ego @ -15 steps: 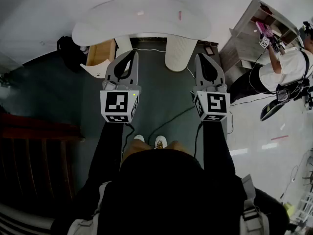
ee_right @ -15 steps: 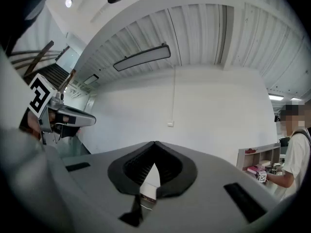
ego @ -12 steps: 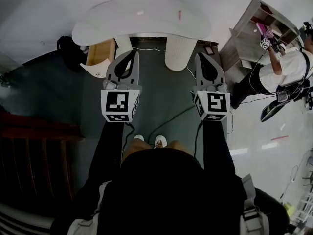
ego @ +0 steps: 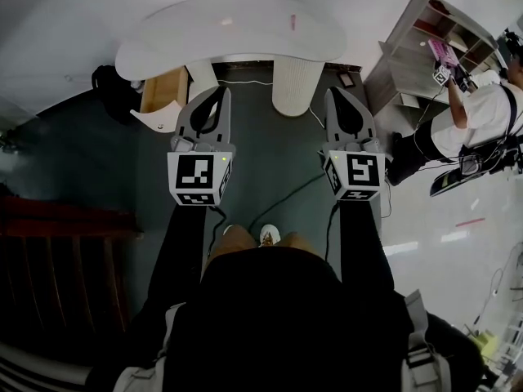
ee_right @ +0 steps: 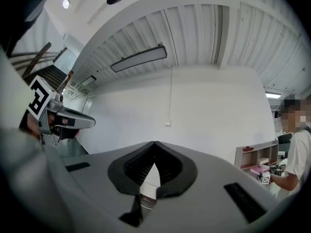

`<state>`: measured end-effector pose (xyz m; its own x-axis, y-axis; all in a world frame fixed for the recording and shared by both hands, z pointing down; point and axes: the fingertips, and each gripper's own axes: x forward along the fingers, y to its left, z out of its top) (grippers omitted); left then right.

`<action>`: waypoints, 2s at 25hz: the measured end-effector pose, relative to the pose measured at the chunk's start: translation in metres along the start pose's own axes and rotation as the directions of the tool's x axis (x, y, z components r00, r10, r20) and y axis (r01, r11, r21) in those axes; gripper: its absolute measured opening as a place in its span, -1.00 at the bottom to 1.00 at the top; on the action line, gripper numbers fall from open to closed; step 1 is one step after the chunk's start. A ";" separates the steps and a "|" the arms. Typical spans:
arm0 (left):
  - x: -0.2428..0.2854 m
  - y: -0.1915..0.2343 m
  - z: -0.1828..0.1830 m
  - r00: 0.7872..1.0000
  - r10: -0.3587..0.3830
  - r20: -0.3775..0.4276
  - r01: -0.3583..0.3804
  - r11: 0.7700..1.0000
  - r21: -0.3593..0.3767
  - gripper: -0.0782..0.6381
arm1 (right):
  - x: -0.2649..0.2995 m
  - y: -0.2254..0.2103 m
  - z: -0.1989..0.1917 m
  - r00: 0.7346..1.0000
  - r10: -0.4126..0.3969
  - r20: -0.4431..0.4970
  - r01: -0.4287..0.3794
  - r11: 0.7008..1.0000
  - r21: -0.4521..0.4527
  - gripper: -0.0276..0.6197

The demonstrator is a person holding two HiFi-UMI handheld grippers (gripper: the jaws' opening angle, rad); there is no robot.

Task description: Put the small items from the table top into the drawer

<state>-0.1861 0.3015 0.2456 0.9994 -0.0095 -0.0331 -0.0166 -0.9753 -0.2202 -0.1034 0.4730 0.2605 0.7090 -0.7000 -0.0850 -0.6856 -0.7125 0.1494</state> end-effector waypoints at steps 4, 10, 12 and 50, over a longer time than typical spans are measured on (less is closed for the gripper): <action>0.003 -0.006 0.002 1.000 -0.013 -0.004 0.013 1.000 0.004 -0.74 | -0.002 -0.003 -0.001 1.000 -0.001 -0.005 0.001 1.000 -0.017 -0.83; 0.009 0.002 0.003 1.000 -0.014 -0.002 0.014 1.000 0.016 -0.74 | 0.008 -0.003 0.002 1.000 0.001 0.017 -0.001 1.000 0.002 -0.83; 0.013 0.008 0.002 1.000 -0.014 -0.002 0.014 1.000 0.016 -0.74 | 0.014 -0.003 0.001 1.000 -0.007 0.014 0.007 1.000 0.002 -0.83; 0.303 0.222 -0.049 0.990 -0.135 0.047 0.133 0.990 0.053 -0.74 | 0.341 -0.048 -0.041 0.985 -0.171 0.002 0.171 0.985 -0.025 -0.83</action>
<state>0.1143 0.0711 0.2341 0.9899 0.1328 -0.0491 0.1146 -0.9549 -0.2739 0.1785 0.2704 0.2649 0.8156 -0.5679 -0.1110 -0.5499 -0.8203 0.1572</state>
